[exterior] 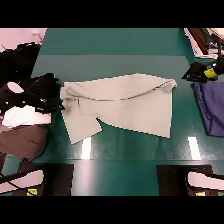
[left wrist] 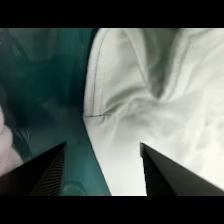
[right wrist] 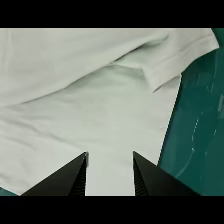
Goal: Fold the shirts.
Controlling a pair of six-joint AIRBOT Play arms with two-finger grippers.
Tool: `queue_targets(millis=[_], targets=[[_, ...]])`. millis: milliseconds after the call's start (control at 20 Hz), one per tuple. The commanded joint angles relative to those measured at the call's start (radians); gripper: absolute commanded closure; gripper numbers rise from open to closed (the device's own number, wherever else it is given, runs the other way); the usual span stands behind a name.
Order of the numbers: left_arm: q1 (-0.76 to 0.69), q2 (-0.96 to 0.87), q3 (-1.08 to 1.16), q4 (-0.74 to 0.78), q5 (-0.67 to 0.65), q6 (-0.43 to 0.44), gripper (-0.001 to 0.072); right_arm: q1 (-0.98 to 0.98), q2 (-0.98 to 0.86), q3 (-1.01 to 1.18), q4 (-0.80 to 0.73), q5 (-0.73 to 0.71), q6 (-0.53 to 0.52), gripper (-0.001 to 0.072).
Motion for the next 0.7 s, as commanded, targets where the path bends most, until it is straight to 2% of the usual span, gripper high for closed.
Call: queue_targets(millis=[0, 50, 150, 300, 350, 400, 600, 650], targets=[[-0.057, 0.003, -0.050, 0.000, 0.105, 0.003, 0.0157, -0.005, 0.080, -0.118, 0.002, -0.029, -0.002, 0.0387], [-0.075, 0.003, -0.050, -0.001, 0.124, -0.004, 0.0162, -0.005, 0.095, -0.138, 0.002, -0.031, -0.002, 0.0387], [-0.090, 0.003, -0.050, -0.001, 0.151, -0.021, 0.0349, -0.005, 0.123, -0.179, 0.001, -0.036, -0.002, 0.0387], [-0.090, 0.004, -0.050, -0.001, 0.160, -0.031, 0.0348, -0.026, 0.166, -0.264, 0.001, -0.034, -0.002, 0.0387], [-0.090, 0.004, -0.048, -0.001, 0.158, -0.033, 0.0408, -0.043, 0.183, -0.305, -0.001, -0.031, -0.002, 0.0387], [-0.090, 0.006, -0.043, -0.002, 0.155, -0.032, 0.0673, -0.064, 0.200, -0.348, -0.001, -0.022, -0.002, 0.0387], [-0.090, 0.031, 0.021, -0.002, 0.121, -0.042, 0.0682, -0.168, 0.278, -0.589, -0.009, 0.034, -0.002, 0.0373], [-0.090, 0.047, 0.036, -0.002, 0.122, -0.042, 0.0682, -0.186, 0.286, -0.660, -0.009, 0.055, -0.001, 0.0276]])
